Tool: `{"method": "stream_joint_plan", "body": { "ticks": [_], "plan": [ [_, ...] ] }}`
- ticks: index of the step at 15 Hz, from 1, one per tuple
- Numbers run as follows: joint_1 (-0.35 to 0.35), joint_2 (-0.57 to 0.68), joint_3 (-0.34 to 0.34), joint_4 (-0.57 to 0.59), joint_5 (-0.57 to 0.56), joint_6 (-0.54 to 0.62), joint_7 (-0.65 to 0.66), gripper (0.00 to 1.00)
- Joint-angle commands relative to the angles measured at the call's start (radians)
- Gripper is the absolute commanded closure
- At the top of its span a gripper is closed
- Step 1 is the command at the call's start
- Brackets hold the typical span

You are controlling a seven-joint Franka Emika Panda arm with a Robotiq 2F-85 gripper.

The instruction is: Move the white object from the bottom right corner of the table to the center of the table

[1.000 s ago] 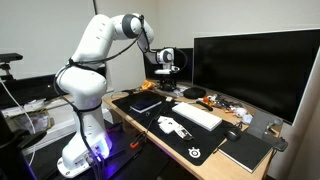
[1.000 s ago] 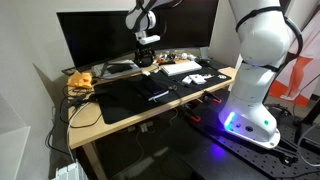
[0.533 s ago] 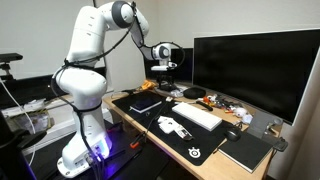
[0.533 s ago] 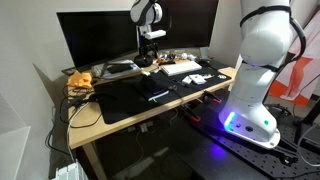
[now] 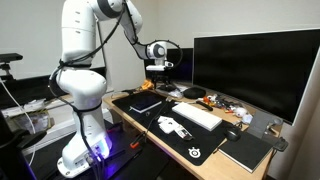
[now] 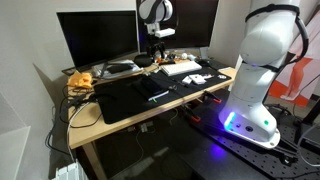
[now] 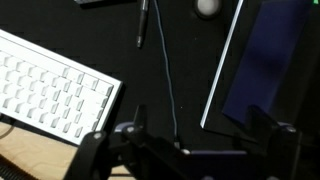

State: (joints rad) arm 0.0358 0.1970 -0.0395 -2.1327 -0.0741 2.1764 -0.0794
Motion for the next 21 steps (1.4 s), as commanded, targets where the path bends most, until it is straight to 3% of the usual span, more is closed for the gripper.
{"method": "stream_joint_plan", "body": {
  "ticks": [1, 8, 14, 21],
  "plan": [
    [-0.032, -0.115, 0.009, -0.16, -0.018, 0.061, -0.083, 0.0],
    [-0.059, -0.214, -0.001, -0.335, -0.044, 0.116, -0.201, 0.0],
    [-0.077, -0.276, -0.015, -0.44, -0.025, 0.211, -0.132, 0.0],
    [-0.08, -0.302, -0.012, -0.448, 0.032, 0.218, 0.004, 0.0]
  ]
}}
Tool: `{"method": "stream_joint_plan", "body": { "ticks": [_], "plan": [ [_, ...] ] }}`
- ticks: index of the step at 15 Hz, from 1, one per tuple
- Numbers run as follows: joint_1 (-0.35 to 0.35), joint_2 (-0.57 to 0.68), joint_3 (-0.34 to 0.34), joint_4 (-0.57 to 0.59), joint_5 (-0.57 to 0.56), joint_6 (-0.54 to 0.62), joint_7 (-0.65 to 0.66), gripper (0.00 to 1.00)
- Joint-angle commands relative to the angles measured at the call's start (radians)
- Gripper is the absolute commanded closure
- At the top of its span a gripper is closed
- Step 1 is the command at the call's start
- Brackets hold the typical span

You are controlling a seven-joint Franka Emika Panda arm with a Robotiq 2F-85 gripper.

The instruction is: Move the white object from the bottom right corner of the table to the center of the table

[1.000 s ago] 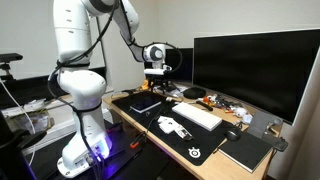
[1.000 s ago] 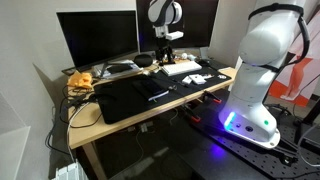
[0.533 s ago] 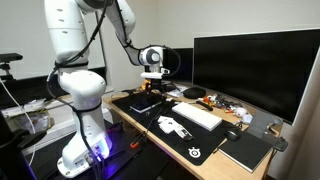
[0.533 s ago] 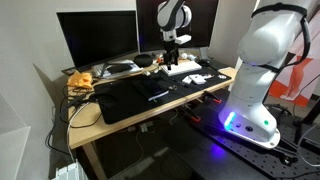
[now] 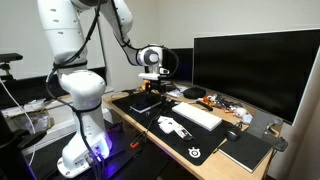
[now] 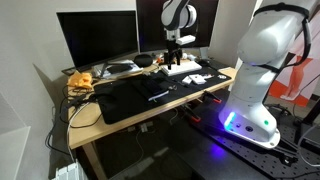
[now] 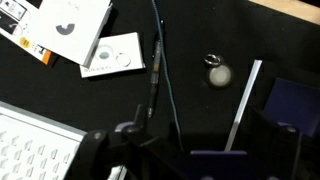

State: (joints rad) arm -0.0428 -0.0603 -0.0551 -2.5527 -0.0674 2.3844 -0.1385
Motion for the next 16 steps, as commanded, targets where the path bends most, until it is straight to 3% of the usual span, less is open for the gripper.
{"method": "stream_joint_plan", "body": {
  "ticks": [1, 16],
  "plan": [
    [-0.001, -0.047, 0.003, -0.028, 0.031, 0.011, 0.08, 0.0],
    [0.0, -0.022, 0.004, 0.001, 0.042, -0.002, 0.087, 0.0]
  ]
}}
